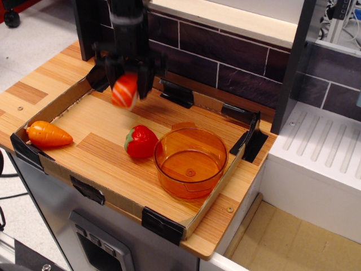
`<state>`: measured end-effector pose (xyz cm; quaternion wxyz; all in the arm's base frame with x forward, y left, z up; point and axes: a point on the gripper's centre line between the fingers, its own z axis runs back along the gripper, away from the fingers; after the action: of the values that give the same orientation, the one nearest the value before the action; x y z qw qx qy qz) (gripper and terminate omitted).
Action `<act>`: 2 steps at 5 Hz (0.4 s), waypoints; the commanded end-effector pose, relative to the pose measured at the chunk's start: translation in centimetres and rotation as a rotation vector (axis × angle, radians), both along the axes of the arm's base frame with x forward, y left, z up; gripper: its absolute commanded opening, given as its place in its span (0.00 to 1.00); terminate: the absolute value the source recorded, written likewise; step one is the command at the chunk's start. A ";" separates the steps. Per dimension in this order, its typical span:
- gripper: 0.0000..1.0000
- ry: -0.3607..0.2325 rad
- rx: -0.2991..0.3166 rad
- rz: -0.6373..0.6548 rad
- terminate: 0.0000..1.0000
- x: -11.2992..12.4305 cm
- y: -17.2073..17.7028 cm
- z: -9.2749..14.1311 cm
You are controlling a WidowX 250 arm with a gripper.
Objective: Put sushi in pot
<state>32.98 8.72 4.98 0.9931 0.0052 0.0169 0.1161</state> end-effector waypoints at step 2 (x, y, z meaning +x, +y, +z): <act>0.00 0.036 0.034 -0.056 0.00 -2.5 -8.3 4.0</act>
<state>29.77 0.27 6.97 0.9936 0.0269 0.0649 0.0889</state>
